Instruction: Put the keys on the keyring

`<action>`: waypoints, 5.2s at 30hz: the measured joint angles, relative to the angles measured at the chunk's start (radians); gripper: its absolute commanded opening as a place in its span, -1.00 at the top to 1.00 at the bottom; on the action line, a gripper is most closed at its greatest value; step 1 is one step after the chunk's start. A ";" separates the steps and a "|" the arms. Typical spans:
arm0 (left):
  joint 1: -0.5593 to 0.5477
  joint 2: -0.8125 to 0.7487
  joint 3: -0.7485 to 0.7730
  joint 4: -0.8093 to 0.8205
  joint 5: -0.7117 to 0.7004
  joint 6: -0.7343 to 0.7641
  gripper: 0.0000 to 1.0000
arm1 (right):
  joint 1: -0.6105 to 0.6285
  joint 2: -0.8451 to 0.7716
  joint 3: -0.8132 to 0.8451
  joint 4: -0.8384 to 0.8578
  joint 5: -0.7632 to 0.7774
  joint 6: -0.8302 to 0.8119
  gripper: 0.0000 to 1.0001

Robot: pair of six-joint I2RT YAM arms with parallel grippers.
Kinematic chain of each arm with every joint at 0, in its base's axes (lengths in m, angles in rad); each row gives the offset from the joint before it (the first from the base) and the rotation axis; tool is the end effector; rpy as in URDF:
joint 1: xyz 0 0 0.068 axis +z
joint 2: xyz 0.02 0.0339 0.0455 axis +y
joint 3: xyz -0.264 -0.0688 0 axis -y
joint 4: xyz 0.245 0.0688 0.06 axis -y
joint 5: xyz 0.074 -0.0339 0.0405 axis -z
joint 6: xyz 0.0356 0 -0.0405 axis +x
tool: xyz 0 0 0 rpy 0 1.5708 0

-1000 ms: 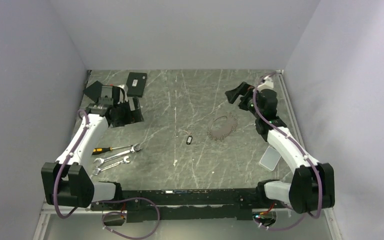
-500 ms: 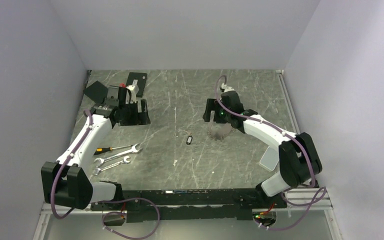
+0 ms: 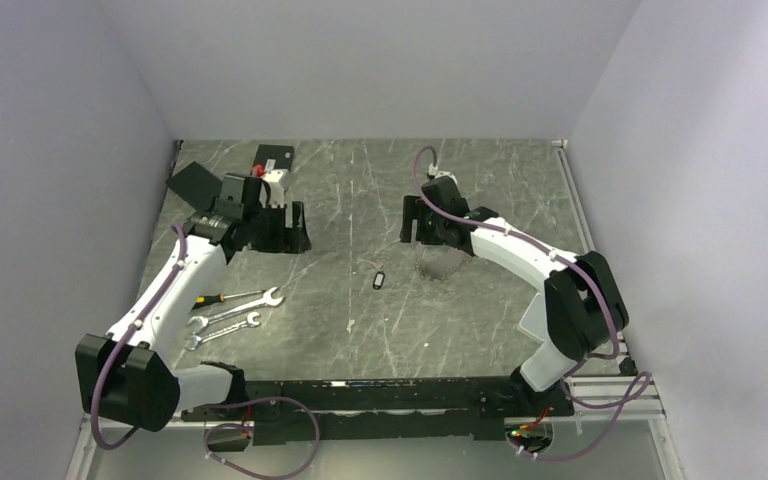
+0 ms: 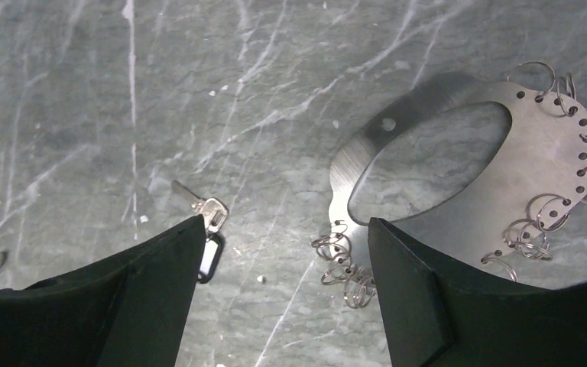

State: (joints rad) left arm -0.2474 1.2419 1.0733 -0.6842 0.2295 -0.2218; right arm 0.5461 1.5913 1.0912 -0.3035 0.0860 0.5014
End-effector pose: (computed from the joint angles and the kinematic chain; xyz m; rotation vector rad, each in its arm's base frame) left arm 0.2480 -0.0710 0.2995 0.1374 2.4496 -0.4886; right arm 0.2965 0.1767 0.2338 -0.0120 2.4074 0.3962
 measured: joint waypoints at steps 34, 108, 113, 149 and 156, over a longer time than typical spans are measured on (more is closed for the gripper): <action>-0.150 -0.015 -0.095 0.119 -0.051 0.003 -0.18 | 0.077 0.165 0.032 -0.009 -0.117 -0.083 -0.33; -0.544 0.773 -0.072 1.225 0.046 0.247 0.55 | -0.104 -0.287 -0.392 0.214 0.024 -0.031 -0.29; -0.544 0.774 -0.072 1.228 0.044 0.262 0.59 | -0.097 -0.287 -0.395 0.223 0.024 -0.031 -0.29; -0.544 0.759 -0.136 1.305 0.112 0.287 1.00 | -0.091 -0.298 -0.399 0.225 0.025 -0.038 -0.29; -0.551 0.595 -0.298 1.316 0.084 0.419 1.00 | -0.089 -0.298 -0.399 0.248 -0.037 -0.041 -0.29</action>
State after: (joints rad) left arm -0.7982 1.8374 0.7753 0.6315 0.3134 0.1974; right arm 0.4572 1.2938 0.6922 -0.0559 0.0486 0.4606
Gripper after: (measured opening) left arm 0.012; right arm 0.645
